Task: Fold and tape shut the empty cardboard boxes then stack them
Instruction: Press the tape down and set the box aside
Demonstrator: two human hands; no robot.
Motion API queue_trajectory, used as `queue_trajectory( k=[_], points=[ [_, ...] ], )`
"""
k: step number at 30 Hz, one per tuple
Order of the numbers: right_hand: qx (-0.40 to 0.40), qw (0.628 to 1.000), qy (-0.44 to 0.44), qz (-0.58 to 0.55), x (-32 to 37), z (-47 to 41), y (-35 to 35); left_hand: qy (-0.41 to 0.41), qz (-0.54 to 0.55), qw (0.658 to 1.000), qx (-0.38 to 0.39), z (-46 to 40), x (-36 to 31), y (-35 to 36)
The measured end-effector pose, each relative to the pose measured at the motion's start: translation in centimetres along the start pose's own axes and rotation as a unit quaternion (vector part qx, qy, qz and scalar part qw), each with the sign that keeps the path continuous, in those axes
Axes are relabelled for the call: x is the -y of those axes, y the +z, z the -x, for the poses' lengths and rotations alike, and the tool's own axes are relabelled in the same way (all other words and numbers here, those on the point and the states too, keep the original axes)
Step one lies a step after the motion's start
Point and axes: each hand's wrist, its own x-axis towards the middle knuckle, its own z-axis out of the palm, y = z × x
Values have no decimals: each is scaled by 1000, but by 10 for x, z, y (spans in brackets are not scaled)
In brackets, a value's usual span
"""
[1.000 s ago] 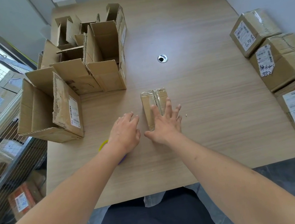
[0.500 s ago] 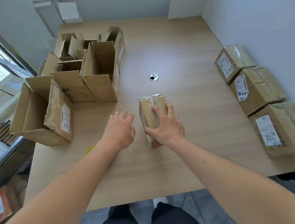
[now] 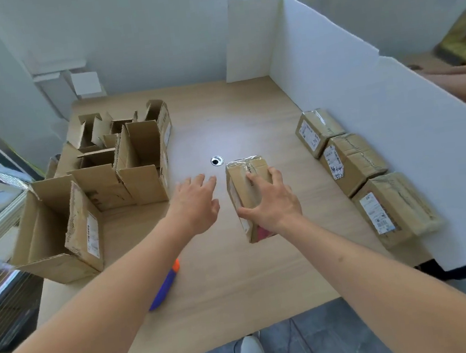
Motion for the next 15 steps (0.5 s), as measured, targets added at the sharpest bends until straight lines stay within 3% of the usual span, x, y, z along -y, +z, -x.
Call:
queue_trajectory(
  k=[15],
  points=[
    [-53,997,53,-31,-87,3,-57,83,-26,996,-7,-45,-94,-11]
  ],
)
